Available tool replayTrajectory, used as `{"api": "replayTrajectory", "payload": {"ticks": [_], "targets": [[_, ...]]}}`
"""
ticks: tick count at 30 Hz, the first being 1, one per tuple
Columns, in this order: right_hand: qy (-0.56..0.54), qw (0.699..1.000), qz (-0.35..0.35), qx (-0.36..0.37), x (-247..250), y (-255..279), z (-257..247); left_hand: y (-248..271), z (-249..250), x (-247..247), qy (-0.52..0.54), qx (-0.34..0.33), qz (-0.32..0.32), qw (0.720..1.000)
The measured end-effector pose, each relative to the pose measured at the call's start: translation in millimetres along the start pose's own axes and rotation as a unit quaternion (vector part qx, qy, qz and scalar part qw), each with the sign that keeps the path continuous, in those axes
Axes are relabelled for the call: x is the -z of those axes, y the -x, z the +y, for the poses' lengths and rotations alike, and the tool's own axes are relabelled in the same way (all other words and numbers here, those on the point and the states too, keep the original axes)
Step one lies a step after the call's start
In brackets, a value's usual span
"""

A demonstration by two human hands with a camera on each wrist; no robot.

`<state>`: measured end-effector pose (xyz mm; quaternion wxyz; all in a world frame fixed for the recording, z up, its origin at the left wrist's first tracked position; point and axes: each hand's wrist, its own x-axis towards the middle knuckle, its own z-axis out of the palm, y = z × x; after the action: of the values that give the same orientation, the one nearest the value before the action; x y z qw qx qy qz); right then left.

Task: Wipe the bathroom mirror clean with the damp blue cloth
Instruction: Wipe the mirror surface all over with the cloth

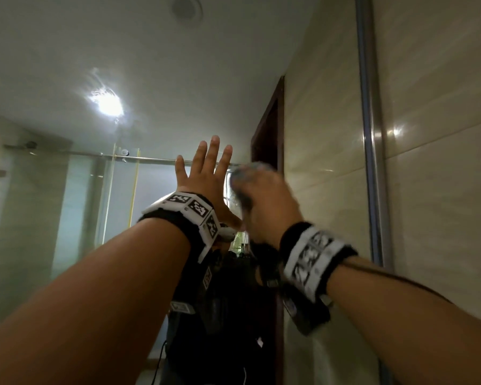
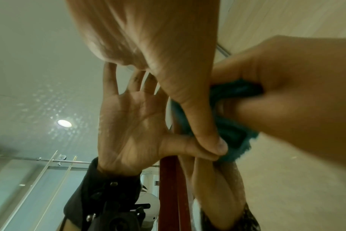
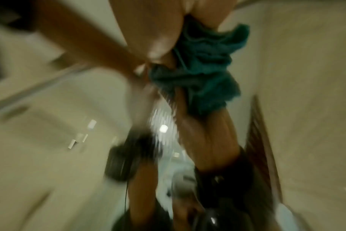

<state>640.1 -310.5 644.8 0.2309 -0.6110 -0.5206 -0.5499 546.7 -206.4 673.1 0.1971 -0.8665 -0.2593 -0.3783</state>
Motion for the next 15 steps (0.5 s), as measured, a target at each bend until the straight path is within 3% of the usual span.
{"api": "replayTrajectory", "payload": {"ticks": [2,3,4,7,9,12,15], "targets": [[-0.002,0.994,-0.066,0.089,-2.5,17.6,-8.0,0.1,1.0,0.5,-0.001,0.004,0.000,1.000],[0.002,0.994,-0.059,0.094,3.3,13.0,-0.1,0.2,1.1,0.7,0.001,0.004,-0.002,1.000],[-0.001,0.998,-0.026,0.065,9.9,2.8,11.3,0.0,0.7,0.3,0.001,0.002,-0.002,1.000],[-0.028,0.988,0.067,-0.136,26.0,-30.8,45.1,0.0,-0.6,-1.1,-0.002,0.000,0.000,1.000],[-0.026,0.981,0.091,-0.169,18.3,-29.0,37.3,0.6,-1.3,-1.7,-0.006,0.000,0.003,1.000],[-0.002,0.994,0.098,-0.038,-13.2,18.8,4.0,0.9,-0.2,2.8,-0.009,0.003,0.001,1.000],[-0.017,0.998,0.002,0.057,-12.7,52.9,-4.6,11.1,5.8,7.6,-0.039,0.003,-0.012,0.999]]}}
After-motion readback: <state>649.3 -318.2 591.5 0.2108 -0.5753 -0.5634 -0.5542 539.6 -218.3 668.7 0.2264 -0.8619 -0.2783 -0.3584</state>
